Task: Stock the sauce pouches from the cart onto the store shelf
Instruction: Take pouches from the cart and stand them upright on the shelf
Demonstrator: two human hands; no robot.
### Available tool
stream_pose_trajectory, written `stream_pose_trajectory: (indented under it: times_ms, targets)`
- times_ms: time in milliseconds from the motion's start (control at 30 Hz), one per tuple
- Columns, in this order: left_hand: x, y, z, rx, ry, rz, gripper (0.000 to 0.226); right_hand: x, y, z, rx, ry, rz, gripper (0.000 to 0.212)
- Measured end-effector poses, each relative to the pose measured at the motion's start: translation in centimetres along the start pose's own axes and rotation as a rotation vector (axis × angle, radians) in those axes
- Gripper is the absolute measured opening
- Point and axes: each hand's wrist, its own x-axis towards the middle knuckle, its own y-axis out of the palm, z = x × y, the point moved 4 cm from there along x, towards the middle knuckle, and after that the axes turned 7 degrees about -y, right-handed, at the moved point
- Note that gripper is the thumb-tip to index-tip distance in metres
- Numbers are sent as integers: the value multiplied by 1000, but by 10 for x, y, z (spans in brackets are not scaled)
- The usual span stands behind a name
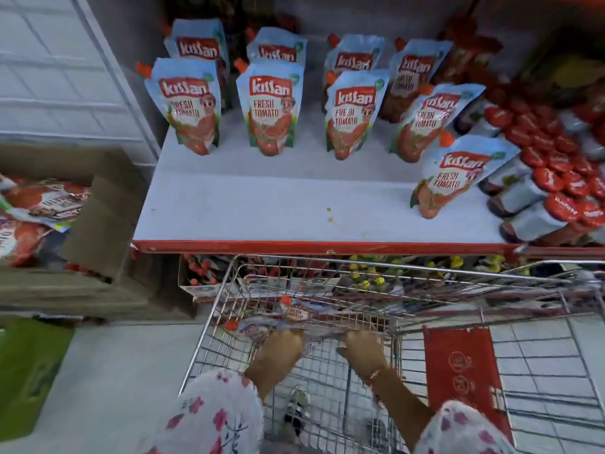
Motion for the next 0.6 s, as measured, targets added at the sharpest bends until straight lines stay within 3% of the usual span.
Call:
stream_pose_trajectory:
  times_ms: [300, 467, 600]
  targets:
    - [15, 13, 5, -198, -161, -28, 23, 16, 8, 9, -42, -9, -94, 23]
    - [8, 1, 7, -284, -100, -81, 23, 11, -8, 4, -81, -100, -170, 31]
    - [-10, -21, 15, -380, -6, -224, 24, -10, -31, -4, 155, -183, -366, 22]
